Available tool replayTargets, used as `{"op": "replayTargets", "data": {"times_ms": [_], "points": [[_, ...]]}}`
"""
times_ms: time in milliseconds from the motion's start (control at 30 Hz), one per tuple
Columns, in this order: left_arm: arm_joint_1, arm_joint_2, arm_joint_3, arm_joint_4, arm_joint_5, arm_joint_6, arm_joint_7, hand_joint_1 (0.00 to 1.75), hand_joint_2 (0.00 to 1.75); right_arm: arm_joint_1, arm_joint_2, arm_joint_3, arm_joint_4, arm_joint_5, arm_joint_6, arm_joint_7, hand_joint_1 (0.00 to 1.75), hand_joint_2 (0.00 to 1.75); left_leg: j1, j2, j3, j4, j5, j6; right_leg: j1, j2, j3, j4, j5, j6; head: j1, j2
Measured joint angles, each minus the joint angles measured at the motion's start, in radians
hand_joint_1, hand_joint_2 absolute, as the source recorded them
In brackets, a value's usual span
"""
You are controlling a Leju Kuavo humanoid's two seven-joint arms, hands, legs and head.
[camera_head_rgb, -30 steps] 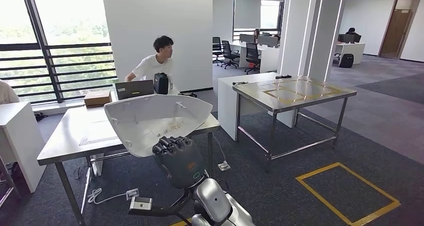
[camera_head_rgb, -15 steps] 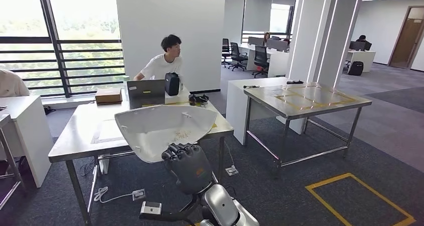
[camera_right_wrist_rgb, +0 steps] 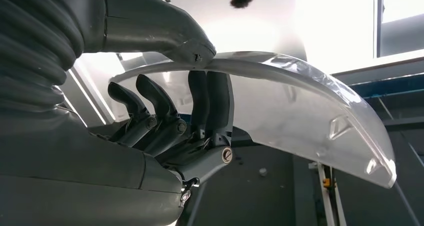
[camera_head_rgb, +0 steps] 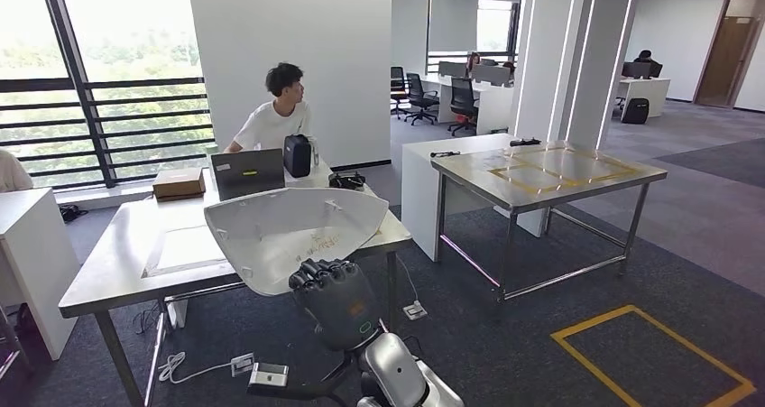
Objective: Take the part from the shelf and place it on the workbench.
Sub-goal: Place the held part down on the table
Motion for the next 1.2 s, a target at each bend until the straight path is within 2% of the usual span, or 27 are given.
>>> {"op": "replayTargets", "data": {"times_ms": [33, 67, 100, 133, 167, 200, 300, 433, 533, 600, 700, 733, 967, 1133, 1200], "points": [[0.000, 0.000, 0.000, 0.000, 0.000, 0.000, 0.000, 0.00, 1.75, 0.000, 0.001, 0.000, 0.000, 0.000, 0.001, 0.001, 1.59, 1.75, -0.001, 0.001, 0.021, -0.064, 0.034, 0.001, 0.000, 0.000, 0.007, 0.005, -0.009, 0.005, -0.001, 0.000], [0.000, 0.001, 0.000, 0.000, 0.000, 0.000, 0.001, 0.00, 1.75, -0.001, 0.002, 0.000, 0.000, 0.001, 0.002, 0.001, 1.59, 1.75, -0.002, 0.002, 0.041, -0.113, 0.053, 0.008, 0.001, 0.000, 0.009, 0.008, -0.016, 0.010, -0.001, 0.000], [0.000, 0.001, 0.000, 0.001, 0.000, 0.000, 0.001, 0.00, 1.75, -0.002, 0.003, 0.000, 0.000, 0.001, 0.002, 0.002, 1.59, 1.75, -0.003, 0.003, 0.051, -0.140, 0.062, 0.016, 0.002, 0.000, 0.009, 0.011, -0.022, 0.015, -0.001, 0.000], [0.001, 0.000, 0.000, 0.001, 0.000, -0.001, 0.001, 0.00, 1.75, -0.002, 0.004, 0.000, 0.000, 0.000, 0.002, 0.000, 1.59, 1.75, -0.005, 0.003, 0.053, -0.145, 0.056, 0.024, 0.004, 0.000, 0.009, 0.013, -0.025, 0.019, 0.000, 0.000], [0.002, 0.000, 0.000, 0.001, 0.000, 0.000, 0.001, 0.00, 1.75, -0.003, 0.004, 0.000, 0.000, 0.000, 0.001, -0.002, 1.59, 1.75, -0.006, 0.002, 0.056, -0.145, 0.058, 0.033, 0.005, 0.000, 0.009, 0.011, -0.026, 0.023, 0.001, 0.000], [0.003, -0.001, 0.000, 0.001, 0.000, 0.001, 0.002, 0.00, 1.75, -0.004, 0.004, 0.000, 0.001, -0.001, 0.001, -0.004, 1.59, 1.75, -0.005, 0.001, 0.056, -0.146, 0.063, 0.035, 0.006, 0.000, 0.012, 0.009, -0.028, 0.024, 0.002, 0.000], [0.001, -0.004, 0.000, 0.001, 0.000, 0.004, 0.004, 0.00, 1.75, -0.010, 0.004, -0.001, 0.004, -0.005, -0.001, -0.007, 1.59, 1.75, -0.003, -0.004, 0.060, -0.149, 0.064, 0.034, 0.009, 0.000, 0.019, 0.005, -0.027, 0.014, 0.006, 0.000], [-0.001, -0.006, 0.000, 0.001, 0.000, 0.002, 0.006, 0.00, 1.75, -0.013, 0.004, -0.002, 0.006, -0.007, -0.004, -0.009, 1.59, 1.75, -0.005, -0.008, 0.059, -0.148, 0.057, 0.043, 0.009, -0.001, 0.024, -0.004, -0.031, 0.002, 0.009, 0.000], [-0.001, -0.006, 0.000, 0.001, 0.002, 0.000, 0.006, 0.00, 1.75, -0.014, 0.006, -0.002, 0.007, -0.007, -0.006, -0.009, 1.59, 1.75, -0.007, -0.008, 0.060, -0.147, 0.055, 0.046, 0.008, -0.001, 0.026, -0.006, -0.032, 0.001, 0.010, 0.000], [-0.001, -0.006, 0.000, 0.001, 0.003, -0.002, 0.006, 0.00, 1.75, -0.014, 0.007, -0.002, 0.007, -0.006, -0.008, -0.008, 1.59, 1.75, -0.008, -0.008, 0.060, -0.147, 0.055, 0.047, 0.007, -0.001, 0.025, -0.008, -0.032, 0.008, 0.009, 0.000], [-0.001, -0.006, 0.000, 0.001, 0.005, -0.004, 0.003, 0.00, 1.75, -0.015, 0.007, -0.002, 0.007, -0.003, -0.009, -0.007, 1.59, 1.75, -0.008, -0.007, 0.061, -0.147, 0.055, 0.048, 0.005, -0.001, 0.026, -0.010, -0.031, 0.032, 0.009, 0.000], [-0.001, -0.006, 0.000, 0.001, 0.006, -0.004, 0.003, 0.00, 1.75, -0.015, 0.007, -0.002, 0.007, -0.002, -0.010, -0.007, 1.59, 1.75, -0.008, -0.007, 0.061, -0.147, 0.056, 0.048, 0.005, -0.001, 0.026, -0.010, -0.031, 0.036, 0.008, 0.000], [-0.002, -0.006, 0.000, 0.001, 0.008, -0.006, 0.002, 0.00, 1.75, -0.014, 0.007, -0.002, 0.007, -0.001, -0.014, 0.001, 1.59, 1.75, -0.006, -0.006, 0.065, -0.148, 0.057, 0.045, 0.004, -0.001, 0.028, -0.008, -0.030, 0.037, 0.007, 0.000], [-0.003, -0.003, 0.000, 0.001, 0.008, -0.009, 0.002, 0.00, 1.75, -0.014, 0.007, -0.002, 0.007, 0.002, -0.017, 0.002, 1.59, 1.75, -0.012, -0.005, 0.066, -0.149, 0.052, 0.052, 0.001, -0.001, 0.029, -0.011, -0.033, 0.045, 0.006, 0.000], [-0.004, -0.003, 0.000, 0.001, 0.009, -0.009, 0.002, 0.00, 1.75, -0.016, 0.008, -0.003, 0.007, 0.002, -0.017, 0.002, 1.59, 1.75, -0.005, -0.003, 0.075, -0.161, 0.053, 0.058, 0.002, -0.001, 0.025, 0.000, -0.041, 0.050, 0.006, 0.000]]}}
